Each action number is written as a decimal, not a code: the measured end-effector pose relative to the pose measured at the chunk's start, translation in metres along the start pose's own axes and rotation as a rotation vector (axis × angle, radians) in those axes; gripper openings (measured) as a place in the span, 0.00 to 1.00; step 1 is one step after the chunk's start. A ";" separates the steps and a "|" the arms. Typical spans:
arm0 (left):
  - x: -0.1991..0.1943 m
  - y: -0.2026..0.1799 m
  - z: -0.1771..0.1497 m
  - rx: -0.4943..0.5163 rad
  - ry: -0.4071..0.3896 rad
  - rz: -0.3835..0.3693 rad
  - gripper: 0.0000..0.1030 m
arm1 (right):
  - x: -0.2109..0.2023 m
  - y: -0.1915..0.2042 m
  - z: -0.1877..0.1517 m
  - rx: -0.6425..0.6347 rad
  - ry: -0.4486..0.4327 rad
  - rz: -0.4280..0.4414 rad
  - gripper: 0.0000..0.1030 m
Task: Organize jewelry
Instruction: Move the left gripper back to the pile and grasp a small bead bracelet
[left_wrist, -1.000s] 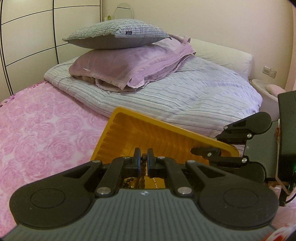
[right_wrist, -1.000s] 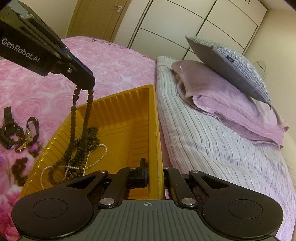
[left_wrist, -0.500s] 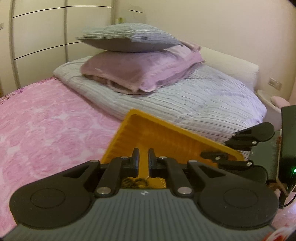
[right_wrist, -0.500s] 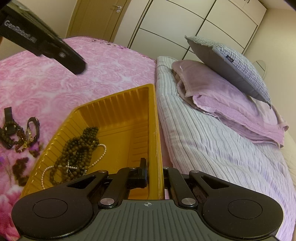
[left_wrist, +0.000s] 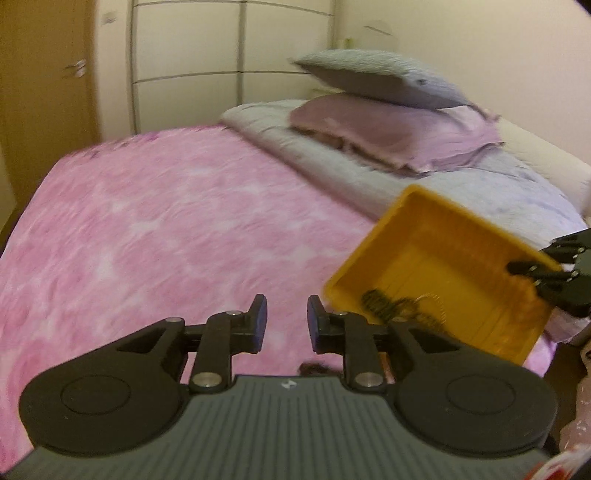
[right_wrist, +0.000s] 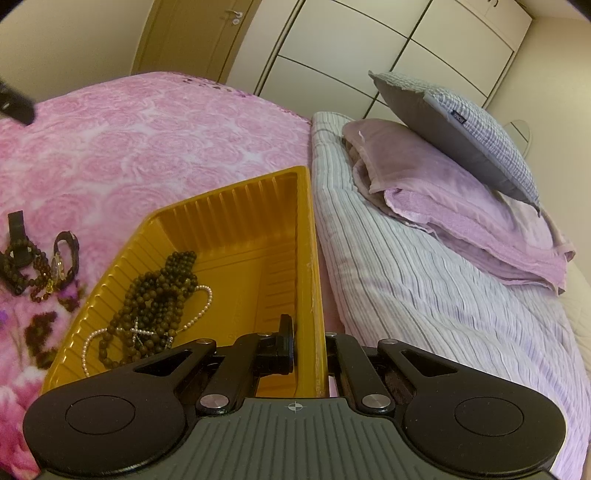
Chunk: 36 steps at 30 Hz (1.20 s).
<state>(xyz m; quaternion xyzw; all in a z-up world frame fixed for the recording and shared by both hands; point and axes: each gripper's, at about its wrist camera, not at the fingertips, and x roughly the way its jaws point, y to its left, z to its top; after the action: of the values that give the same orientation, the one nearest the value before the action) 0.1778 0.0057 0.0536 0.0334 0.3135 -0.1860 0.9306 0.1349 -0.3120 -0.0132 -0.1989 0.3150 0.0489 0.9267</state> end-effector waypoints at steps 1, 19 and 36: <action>-0.002 0.004 -0.007 -0.019 0.004 0.011 0.21 | 0.000 0.000 0.000 0.000 0.001 0.000 0.03; 0.030 -0.005 -0.088 -0.307 0.111 0.045 0.29 | 0.000 -0.001 -0.002 -0.002 0.005 -0.002 0.03; 0.053 -0.022 -0.097 -0.246 0.174 0.093 0.06 | 0.002 -0.001 -0.005 0.001 0.010 -0.005 0.03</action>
<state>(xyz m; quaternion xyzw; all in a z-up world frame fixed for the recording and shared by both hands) 0.1531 -0.0149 -0.0544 -0.0505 0.4114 -0.0990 0.9046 0.1335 -0.3152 -0.0176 -0.1996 0.3193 0.0453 0.9253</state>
